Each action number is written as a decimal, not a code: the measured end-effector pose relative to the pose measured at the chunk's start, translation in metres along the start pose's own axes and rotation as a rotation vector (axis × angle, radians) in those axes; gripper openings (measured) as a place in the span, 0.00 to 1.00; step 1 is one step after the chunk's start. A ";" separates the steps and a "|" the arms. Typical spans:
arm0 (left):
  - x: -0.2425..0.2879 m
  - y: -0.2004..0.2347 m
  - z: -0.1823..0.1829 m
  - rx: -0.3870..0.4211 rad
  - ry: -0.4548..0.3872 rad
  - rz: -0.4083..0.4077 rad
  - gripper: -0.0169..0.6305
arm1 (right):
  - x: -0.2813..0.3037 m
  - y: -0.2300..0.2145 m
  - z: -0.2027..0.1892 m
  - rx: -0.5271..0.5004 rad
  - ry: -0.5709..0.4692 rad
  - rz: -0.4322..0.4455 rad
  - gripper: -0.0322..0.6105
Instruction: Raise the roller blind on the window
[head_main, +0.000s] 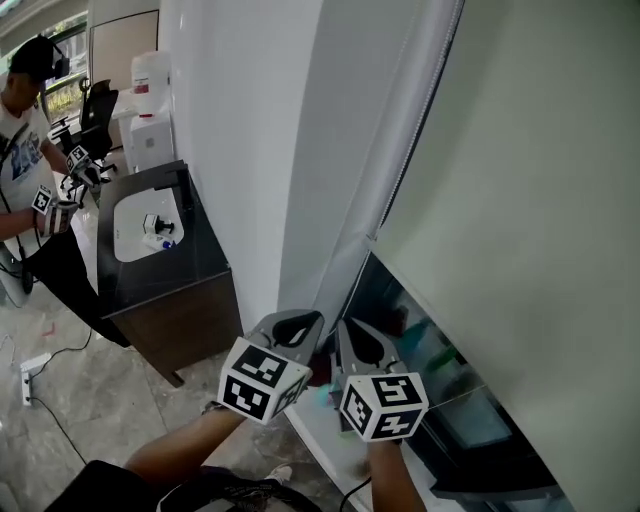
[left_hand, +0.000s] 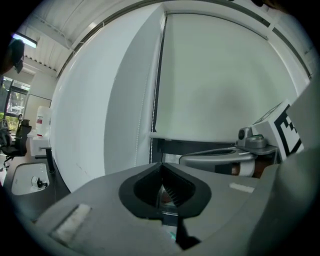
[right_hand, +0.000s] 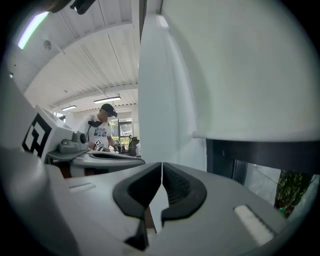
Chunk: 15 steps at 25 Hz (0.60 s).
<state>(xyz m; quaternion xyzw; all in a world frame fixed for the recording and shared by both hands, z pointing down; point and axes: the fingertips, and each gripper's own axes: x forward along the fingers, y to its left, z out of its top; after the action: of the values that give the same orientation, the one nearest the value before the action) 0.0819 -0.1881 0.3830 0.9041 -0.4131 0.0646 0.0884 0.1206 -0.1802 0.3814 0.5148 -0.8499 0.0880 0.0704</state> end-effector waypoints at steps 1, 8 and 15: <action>0.000 0.002 0.004 -0.003 -0.007 0.004 0.02 | 0.005 -0.002 0.006 -0.008 -0.008 0.015 0.05; 0.006 0.020 0.033 -0.030 -0.050 -0.010 0.02 | 0.042 -0.011 0.039 -0.060 -0.038 0.085 0.08; 0.010 0.034 0.054 -0.028 -0.081 -0.070 0.02 | 0.080 -0.022 0.060 -0.112 -0.048 0.129 0.18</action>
<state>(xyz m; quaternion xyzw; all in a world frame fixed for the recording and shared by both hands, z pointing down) 0.0655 -0.2287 0.3359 0.9186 -0.3851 0.0189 0.0865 0.1017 -0.2727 0.3419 0.4560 -0.8864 0.0324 0.0729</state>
